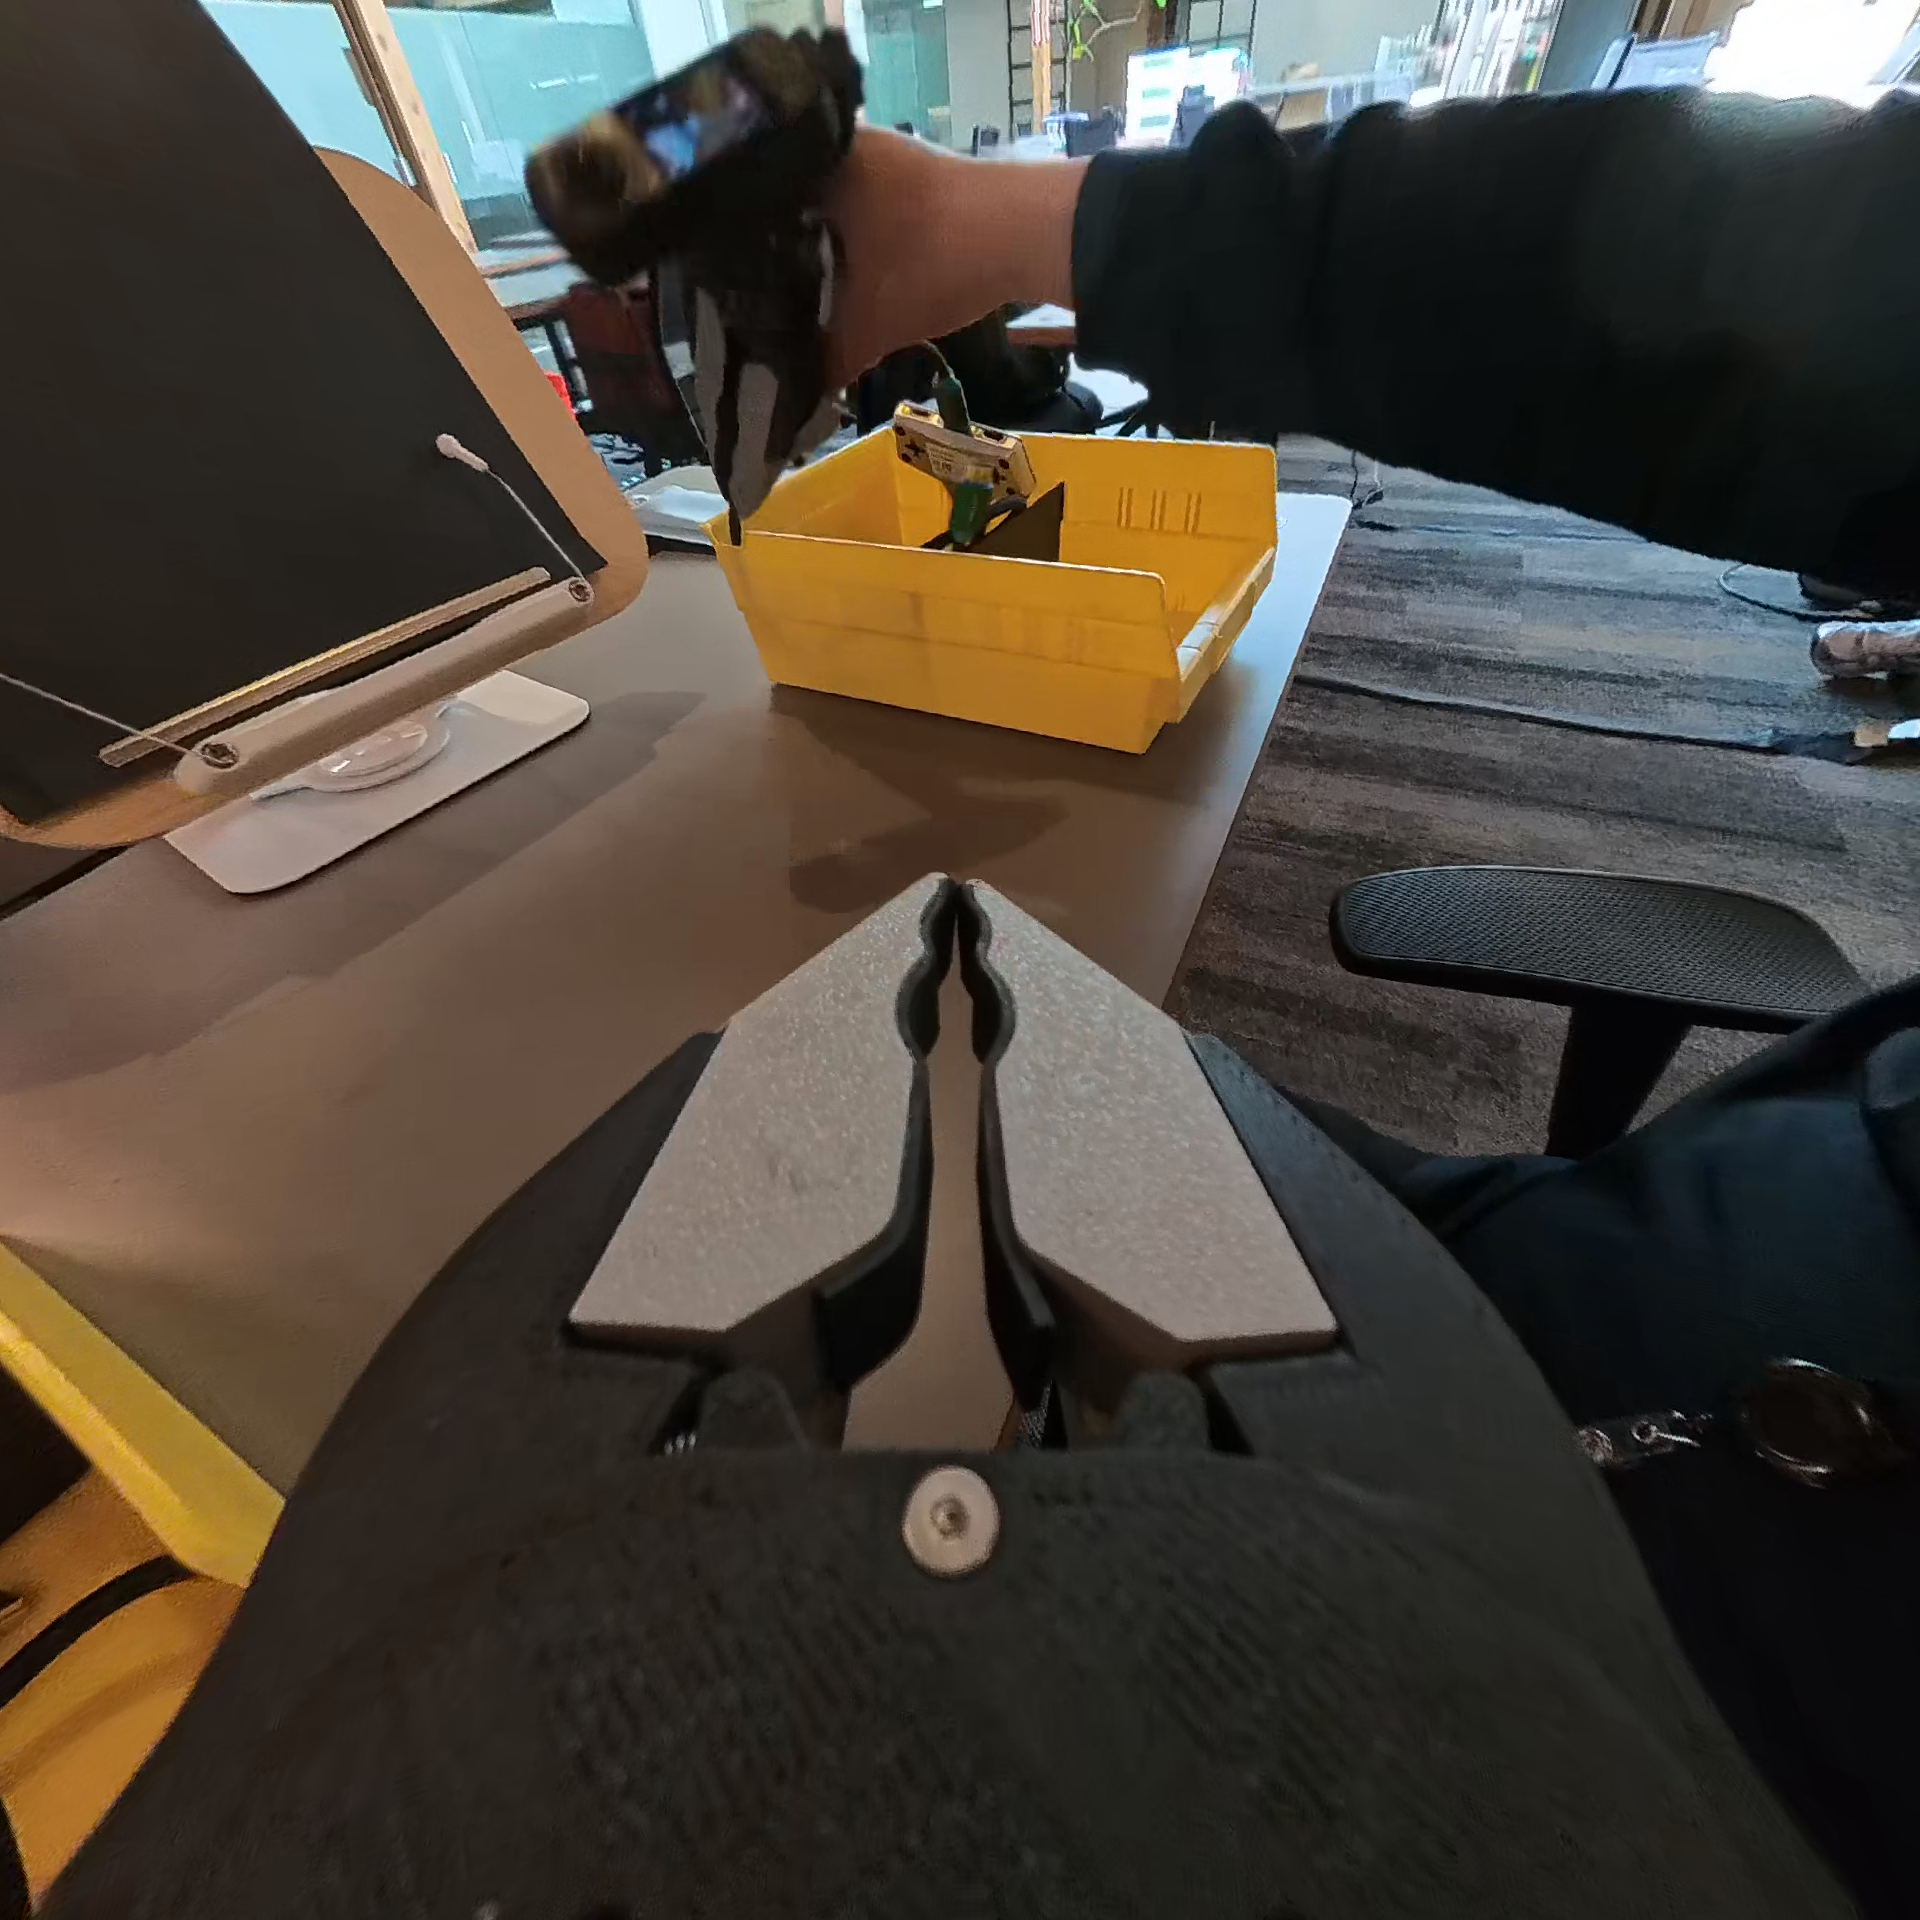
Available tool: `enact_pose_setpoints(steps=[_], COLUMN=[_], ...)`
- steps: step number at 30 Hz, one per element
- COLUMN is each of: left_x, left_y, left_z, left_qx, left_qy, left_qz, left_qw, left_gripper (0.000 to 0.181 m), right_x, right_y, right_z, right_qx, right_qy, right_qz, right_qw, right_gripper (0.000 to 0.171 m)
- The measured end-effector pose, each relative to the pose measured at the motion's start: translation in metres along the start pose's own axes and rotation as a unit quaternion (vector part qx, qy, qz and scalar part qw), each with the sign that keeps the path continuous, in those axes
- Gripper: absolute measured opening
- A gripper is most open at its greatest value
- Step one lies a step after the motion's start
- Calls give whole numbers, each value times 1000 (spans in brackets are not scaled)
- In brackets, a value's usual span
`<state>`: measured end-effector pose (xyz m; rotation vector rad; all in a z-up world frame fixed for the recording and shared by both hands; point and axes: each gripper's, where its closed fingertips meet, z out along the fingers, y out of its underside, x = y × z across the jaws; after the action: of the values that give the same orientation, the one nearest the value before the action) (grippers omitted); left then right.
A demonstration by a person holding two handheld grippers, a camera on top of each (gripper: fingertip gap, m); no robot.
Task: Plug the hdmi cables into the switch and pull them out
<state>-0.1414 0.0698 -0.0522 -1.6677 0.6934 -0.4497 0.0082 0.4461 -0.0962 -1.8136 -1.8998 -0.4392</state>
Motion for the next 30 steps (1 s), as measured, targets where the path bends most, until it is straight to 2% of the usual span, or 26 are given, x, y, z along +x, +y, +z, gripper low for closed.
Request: enact_pose_setpoints(steps=[1,4,7,8,11,14,17,20,22,24,27,30], left_x=[-1,2,7,9,10,2,-22,-68,-89,-104,-124,-131], left_y=[-1,-4,-3,-3,-2,-2,2,13,12,5,6,18], left_z=[0,2,7,7,7,2,-14,-50,-81,-110,-145,-155], left_qx=[4,13,7,4,-5,-12,-30,-62,-51,-16,3,-17], left_qy=[1,13,16,16,9,-9,-62,-170,-220,-259,-330,-349], left_qz=[-4,-12,-6,-2,12,17,15,-5,-34,-61,-77,-88], left_qw=[1000,1000,1000,1000,1000,1000,998,984,974,964,941,933], left_gripper=[0,0,0,0,0,0,0,0,8,15,27,36], right_x=[-1,-1,-1,1,21,30,8,-36,-71,-109,-152,-163], right_y=[-10,-27,-41,-46,-55,-60,-74,-95,-114,-136,-168,-184], right_z=[-10,-35,-53,-62,-104,-157,-205,-232,-233,-217,-146,-65], right_qx=[55,184,289,325,427,494,538,577,603,611,552,494], right_qy=[-24,-84,-147,-163,-149,-123,-127,-130,-136,-170,-203,-186], right_qz=[29,119,203,223,258,262,252,232,234,234,240,251], right_qw=[998,972,924,905,854,820,795,772,751,737,772,811], right_gripper=[0,0,1,9,11,16,26,36,41,47,53,50])
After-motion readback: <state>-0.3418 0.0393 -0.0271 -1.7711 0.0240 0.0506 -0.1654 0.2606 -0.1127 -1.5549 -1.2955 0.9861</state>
